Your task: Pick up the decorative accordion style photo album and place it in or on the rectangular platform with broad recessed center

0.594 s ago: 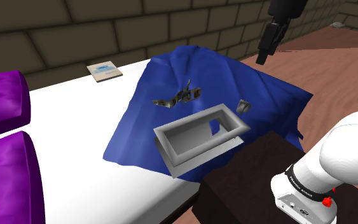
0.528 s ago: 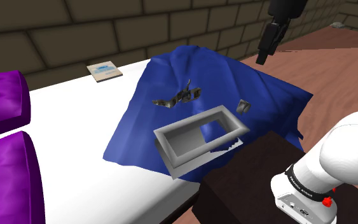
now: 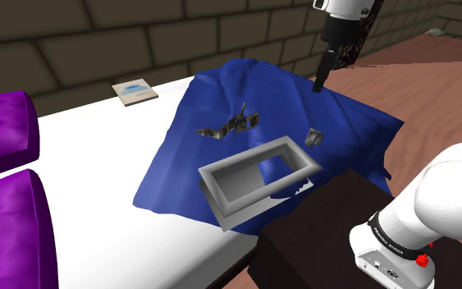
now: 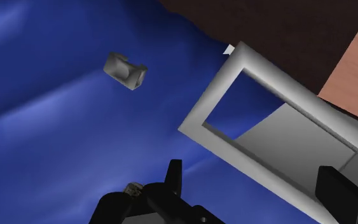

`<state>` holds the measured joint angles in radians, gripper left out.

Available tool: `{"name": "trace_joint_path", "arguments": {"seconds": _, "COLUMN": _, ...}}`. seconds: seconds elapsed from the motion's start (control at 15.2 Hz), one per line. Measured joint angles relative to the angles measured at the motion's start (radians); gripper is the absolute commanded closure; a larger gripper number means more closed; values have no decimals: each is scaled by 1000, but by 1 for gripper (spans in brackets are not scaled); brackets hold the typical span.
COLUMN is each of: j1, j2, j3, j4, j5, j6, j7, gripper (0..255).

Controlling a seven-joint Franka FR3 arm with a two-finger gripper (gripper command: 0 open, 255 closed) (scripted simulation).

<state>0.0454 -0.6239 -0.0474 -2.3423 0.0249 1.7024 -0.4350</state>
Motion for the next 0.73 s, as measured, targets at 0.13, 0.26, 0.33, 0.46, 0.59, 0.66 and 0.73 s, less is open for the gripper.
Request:
{"name": "trace_joint_path", "arguments": {"seconds": 0.13, "j1": 13, "j2": 49, "j3": -27, "j4": -9, "j5": -1, "j6": 61, "j7": -73, "gripper": 0}}
{"name": "trace_joint_path", "arguments": {"seconds": 0.26, "j1": 26, "j2": 115, "j3": -59, "j4": 1, "j5": -1, "j6": 120, "j7": -155, "gripper": 0}}
{"name": "trace_joint_path", "arguments": {"seconds": 0.33, "j1": 33, "j2": 146, "j3": -71, "j4": 1, "j5": 3, "j6": 151, "j7": -193, "gripper": 0}}
{"name": "trace_joint_path", "arguments": {"seconds": 0.46, "j1": 47, "j2": 214, "j3": -97, "j4": 14, "j5": 12, "j6": 208, "j7": -273, "gripper": 0}}
{"name": "trace_joint_path", "arguments": {"seconds": 0.59, "j1": 62, "j2": 286, "j3": -120, "j4": 39, "j5": 27, "j6": 254, "j7": -355, "gripper": 0}}
{"name": "trace_joint_path", "arguments": {"seconds": 0.66, "j1": 70, "j2": 329, "j3": -129, "j4": 57, "j5": 38, "j6": 278, "j7": -393, "gripper": 0}}
{"name": "trace_joint_path", "arguments": {"seconds": 0.73, "j1": 79, "j2": 370, "j3": -136, "j4": 74, "j5": 51, "j6": 301, "j7": -431, "gripper": 0}}
